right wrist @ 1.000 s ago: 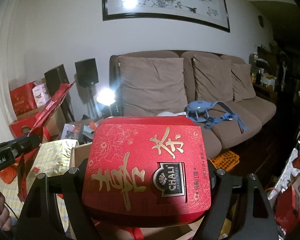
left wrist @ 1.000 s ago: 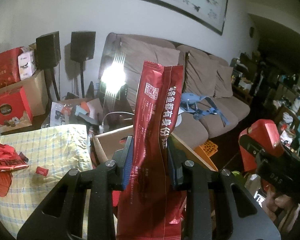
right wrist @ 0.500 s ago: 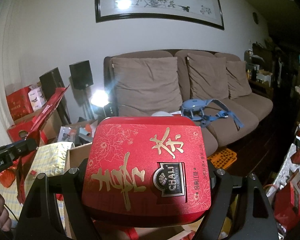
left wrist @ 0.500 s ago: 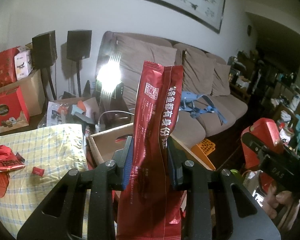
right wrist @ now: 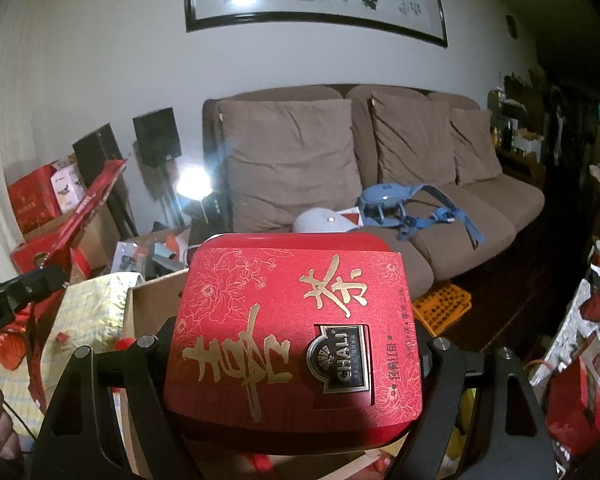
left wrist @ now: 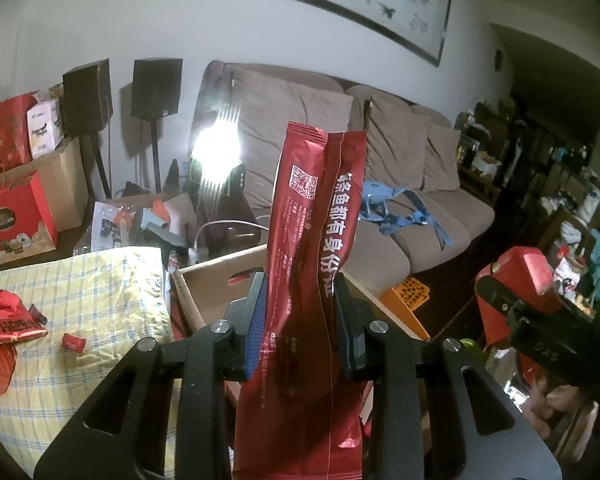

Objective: Organize objects
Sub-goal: 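Hold the CHALI tin and red packet above the open cardboard box with both grippers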

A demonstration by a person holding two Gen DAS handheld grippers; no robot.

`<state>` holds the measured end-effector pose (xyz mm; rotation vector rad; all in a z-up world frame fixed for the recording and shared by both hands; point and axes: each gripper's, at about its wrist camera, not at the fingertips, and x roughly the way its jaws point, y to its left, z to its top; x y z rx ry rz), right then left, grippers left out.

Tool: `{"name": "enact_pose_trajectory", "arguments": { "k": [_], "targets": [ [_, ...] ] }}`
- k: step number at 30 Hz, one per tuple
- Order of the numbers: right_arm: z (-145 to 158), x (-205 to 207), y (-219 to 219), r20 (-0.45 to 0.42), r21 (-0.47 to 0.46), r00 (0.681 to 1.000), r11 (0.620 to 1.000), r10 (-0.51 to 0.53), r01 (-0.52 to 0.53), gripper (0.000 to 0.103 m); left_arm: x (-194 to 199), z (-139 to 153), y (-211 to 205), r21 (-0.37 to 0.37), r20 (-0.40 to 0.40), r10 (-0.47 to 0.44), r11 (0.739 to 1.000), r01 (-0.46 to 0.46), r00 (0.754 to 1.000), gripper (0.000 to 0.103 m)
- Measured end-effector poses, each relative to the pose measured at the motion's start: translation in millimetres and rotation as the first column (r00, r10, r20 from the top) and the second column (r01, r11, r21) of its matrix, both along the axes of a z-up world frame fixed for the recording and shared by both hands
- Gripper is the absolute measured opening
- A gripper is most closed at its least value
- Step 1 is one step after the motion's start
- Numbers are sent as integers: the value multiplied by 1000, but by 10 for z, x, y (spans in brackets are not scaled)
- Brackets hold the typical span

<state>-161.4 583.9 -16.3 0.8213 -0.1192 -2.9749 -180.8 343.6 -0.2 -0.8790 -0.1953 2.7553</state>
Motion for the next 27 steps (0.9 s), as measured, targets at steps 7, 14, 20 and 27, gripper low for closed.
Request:
{"name": "enact_pose_trajectory", "arguments": {
  "k": [7,14,20,27],
  "targets": [
    [-50,-30,31,24,-2,1000,1000,-6,6,83,-12,-9,-11,6,1,1,1000,-1,1000,28],
    [-154,-114,5,77,6,997,1000,-1,0,83,-65,-46,-72,63,20,16,998,-17,1000,29],
    [-221,-151,8,104,9,995,1000,10,-11,83,-125,-93,-66,54,24,23,998,-24,999,29],
    [-317,-221,-13,143,19,990,1000,17,-20,83,-202,-191,-78,43,49,24,999,-26,999,29]
  ]
}}
